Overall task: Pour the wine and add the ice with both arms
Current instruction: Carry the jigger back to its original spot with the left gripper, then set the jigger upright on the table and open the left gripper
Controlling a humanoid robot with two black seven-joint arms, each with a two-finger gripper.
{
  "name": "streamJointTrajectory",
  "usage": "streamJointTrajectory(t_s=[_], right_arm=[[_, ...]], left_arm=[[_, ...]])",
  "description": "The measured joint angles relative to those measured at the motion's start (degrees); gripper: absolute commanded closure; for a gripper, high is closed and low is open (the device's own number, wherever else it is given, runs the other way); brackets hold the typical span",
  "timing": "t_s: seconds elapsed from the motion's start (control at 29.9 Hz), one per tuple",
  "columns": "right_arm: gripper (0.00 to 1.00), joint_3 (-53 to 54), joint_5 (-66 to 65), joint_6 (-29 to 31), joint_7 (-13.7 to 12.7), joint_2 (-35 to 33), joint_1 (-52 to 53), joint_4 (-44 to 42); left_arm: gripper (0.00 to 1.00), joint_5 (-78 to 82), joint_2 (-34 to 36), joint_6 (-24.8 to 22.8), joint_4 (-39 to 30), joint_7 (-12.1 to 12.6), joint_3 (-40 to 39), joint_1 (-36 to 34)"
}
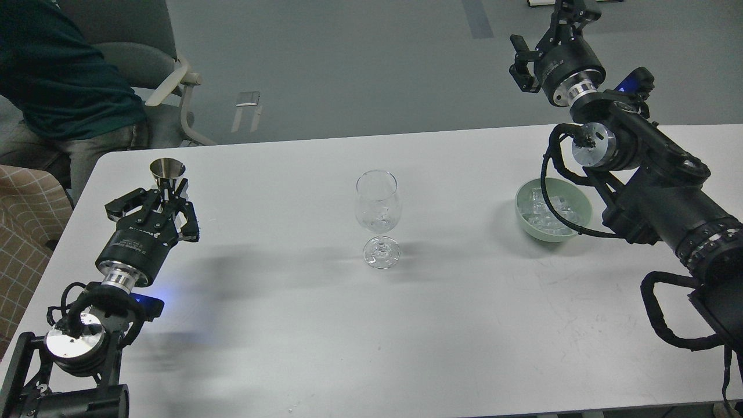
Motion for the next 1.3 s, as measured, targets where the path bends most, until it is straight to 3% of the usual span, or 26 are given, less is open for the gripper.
streamJointTrajectory(t_s=[0.37, 0.7, 1.14, 1.3], right_arm=[[0.00, -1.4, 0.0, -0.5, -0.1, 0.1, -0.1, 0.0], [0.00, -1.4, 0.0, -0.5, -0.1, 0.1, -0.1, 0.0], [0.00, -1.4, 0.0, -0.7, 0.0, 0.1, -0.1, 0.0], [0.00, -1.4, 0.0, -0.7, 0.0, 0.1, 0.0, 0.0]], left_arm=[[0.53, 0.7, 0.0, -1.2, 6.0, -1.7, 0.7, -0.5], [0.51, 1.1, 0.2, -0.6, 8.8, -2.8, 0.9, -2.0], [0.41, 1.2, 0.6, -0.3, 10.3, -2.9, 0.9, -3.2], [0.28, 1.2, 0.6, -0.2, 10.4, -2.9, 1.5, -3.2]])
